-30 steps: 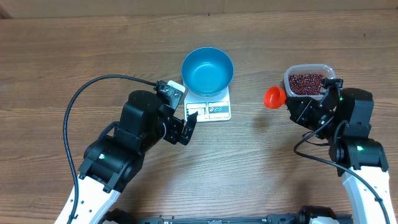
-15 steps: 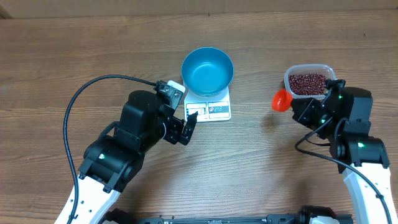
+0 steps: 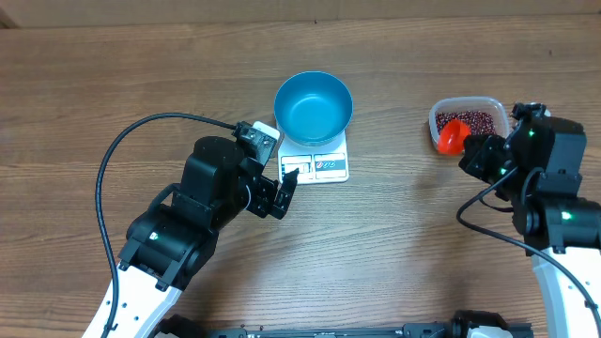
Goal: Scoop item into bowl and weigh 150g on scale
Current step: 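Move the red scoop with the right gripper over the bean tub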
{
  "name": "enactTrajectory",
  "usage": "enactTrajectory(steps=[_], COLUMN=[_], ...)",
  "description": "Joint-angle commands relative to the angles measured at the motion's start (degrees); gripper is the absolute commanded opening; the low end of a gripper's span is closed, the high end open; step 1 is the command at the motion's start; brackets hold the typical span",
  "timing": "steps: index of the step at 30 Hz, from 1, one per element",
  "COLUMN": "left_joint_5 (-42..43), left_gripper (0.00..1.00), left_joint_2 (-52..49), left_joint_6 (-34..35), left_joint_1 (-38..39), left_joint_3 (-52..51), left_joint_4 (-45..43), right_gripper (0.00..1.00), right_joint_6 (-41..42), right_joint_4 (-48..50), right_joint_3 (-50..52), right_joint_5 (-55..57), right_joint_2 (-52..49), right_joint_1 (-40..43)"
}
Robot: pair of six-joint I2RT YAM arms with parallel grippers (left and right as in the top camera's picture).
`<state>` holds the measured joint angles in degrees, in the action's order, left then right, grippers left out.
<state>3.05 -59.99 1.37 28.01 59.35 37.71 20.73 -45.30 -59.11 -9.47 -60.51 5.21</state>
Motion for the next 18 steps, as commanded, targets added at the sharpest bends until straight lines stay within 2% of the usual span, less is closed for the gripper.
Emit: enactTrajectory(steps=[1, 9, 14, 18], left_joint_5=[0.83, 0.85, 0.85, 0.85], left_gripper=[1.00, 0.99, 1.00, 1.00], left_joint_2=[0.74, 0.74, 0.74, 0.74], left_joint_6=[0.55, 0.55, 0.55, 0.55], left_joint_1=[-0.28, -0.28, -0.28, -0.28], left_joint_3=[-0.28, -0.28, -0.28, -0.28], left_joint_4=[0.00, 0.00, 0.00, 0.00], right_gripper=[0.04, 0.04, 0.04, 0.04], right_joint_6=[-1.16, -6.27, -9.09, -11.37], right_joint_4=[-2.58, -14.69, -16.15, -15.50], right_joint_3=[-5.35, -19.52, -24.94, -25.35], right_joint_5=[3.34, 8.15, 13.92, 13.64], right_joint_2=[-2.40, -14.43, -20.26, -23.61], right_joint_1=[0.17, 0.20, 0.94, 5.38])
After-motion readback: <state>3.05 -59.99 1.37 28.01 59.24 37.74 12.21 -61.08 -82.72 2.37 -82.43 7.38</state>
